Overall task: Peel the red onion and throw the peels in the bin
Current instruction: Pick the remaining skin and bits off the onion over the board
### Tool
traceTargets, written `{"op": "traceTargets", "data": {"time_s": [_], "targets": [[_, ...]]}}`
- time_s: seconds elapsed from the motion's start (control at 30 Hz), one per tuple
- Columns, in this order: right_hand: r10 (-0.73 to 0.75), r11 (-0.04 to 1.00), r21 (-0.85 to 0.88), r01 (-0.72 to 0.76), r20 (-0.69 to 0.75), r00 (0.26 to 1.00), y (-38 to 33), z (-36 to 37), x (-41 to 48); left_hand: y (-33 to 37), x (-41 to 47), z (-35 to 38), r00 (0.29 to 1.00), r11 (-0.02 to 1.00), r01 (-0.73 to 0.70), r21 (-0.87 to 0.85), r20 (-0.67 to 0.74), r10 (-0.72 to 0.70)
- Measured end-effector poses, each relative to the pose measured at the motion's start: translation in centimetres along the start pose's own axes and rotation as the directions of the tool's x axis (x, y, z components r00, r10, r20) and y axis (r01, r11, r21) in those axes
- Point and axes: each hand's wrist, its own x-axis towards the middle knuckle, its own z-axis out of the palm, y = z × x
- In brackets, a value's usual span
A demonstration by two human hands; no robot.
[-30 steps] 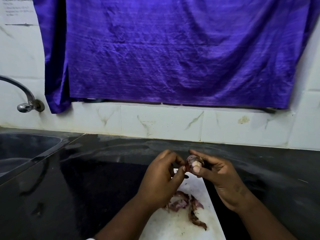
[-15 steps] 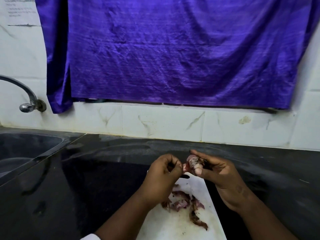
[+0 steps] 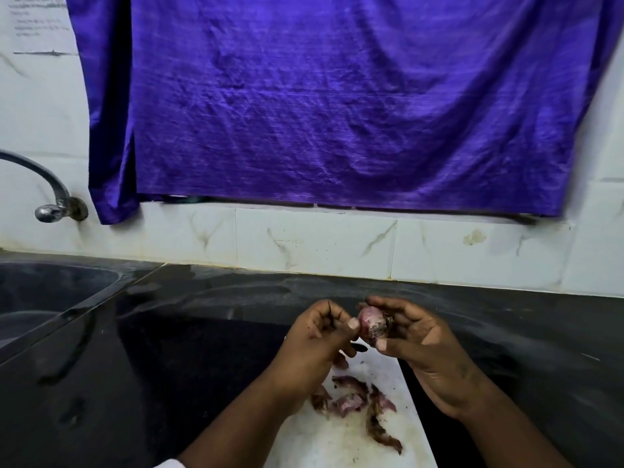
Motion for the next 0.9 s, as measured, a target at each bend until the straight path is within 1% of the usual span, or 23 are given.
{"op": "traceTargets", "data": {"time_s": [0.13,0.23,0.3,0.47,0.77,0.9], "targets": [[0.030,0.999,-0.016,-0.030,-0.013,0.999,0.04,0.22,-0.09,-0.17,0.13,-0.29,0.999,1.000,0.011,-0.025,-0.033,-0.012],[0.054,0.997,-0.050,-0.057,-0.055,0.997,-0.10,0.41,-0.16,-0.35,0.19,-0.36,0.999,1.000,0.008,-0.017,-0.038,-0.009],[0.070,0.995,-0.060,-0.075,-0.078,0.995,-0.25,0.50,-0.22,-0.50,0.31,-0.40,0.998,1.000,-0.006,-0.016,-0.058,0.005],[0.140,0.984,-0.099,-0.146,-0.067,0.988,-0.66,0.98,-0.28,-0.66,0.38,-0.32,0.994,0.998,-0.060,0.008,-0.095,0.061],[0.133,0.991,-0.030,-0.134,-0.025,0.991,-0.36,0.56,-0.36,-0.66,0.58,-0.41,0.998,0.997,0.020,-0.079,-0.059,-0.025],[0.160,0.986,0.053,-0.158,-0.026,0.987,-0.12,0.44,-0.08,-0.82,0.59,-0.52,0.998,0.994,-0.025,-0.103,-0.067,0.018]]}}
